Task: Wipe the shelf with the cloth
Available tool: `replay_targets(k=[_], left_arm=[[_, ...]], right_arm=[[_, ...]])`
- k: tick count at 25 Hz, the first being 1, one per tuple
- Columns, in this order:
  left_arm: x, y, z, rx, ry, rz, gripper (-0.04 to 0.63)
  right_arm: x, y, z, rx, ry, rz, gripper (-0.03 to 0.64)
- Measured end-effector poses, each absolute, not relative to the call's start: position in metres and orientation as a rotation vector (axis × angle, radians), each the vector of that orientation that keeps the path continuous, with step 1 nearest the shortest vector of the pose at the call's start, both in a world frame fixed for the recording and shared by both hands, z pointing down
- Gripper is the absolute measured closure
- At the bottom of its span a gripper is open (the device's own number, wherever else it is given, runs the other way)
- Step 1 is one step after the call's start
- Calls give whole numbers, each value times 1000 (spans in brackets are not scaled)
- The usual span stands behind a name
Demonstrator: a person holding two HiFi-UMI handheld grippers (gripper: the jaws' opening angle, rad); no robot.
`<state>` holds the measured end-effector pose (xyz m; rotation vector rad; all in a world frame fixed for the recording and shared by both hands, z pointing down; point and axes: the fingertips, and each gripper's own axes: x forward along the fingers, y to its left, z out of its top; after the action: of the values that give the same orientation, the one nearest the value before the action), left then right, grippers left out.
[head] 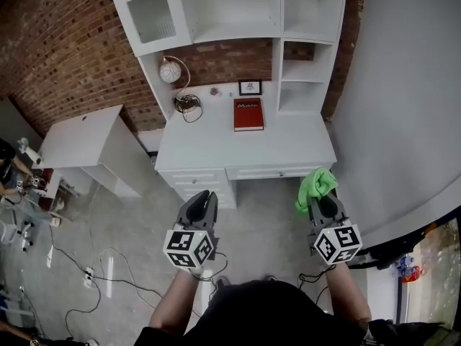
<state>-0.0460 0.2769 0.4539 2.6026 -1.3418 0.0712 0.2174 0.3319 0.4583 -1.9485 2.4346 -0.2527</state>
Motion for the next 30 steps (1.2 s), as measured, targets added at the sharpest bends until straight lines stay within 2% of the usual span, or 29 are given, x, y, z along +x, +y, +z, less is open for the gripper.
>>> replay_targets(k=[10,16,30], left_arm=[[-10,304,475,2542,-1387,107,538],[-15,295,483,2513,-1420,154,538],[13,166,513,2520,-1269,108,538]], right_arm=[[255,342,464,-1895,2505,-205,560],[265,336,477,-1886,2465,-271,560],[304,239,492,-2115,2363,-304,560]])
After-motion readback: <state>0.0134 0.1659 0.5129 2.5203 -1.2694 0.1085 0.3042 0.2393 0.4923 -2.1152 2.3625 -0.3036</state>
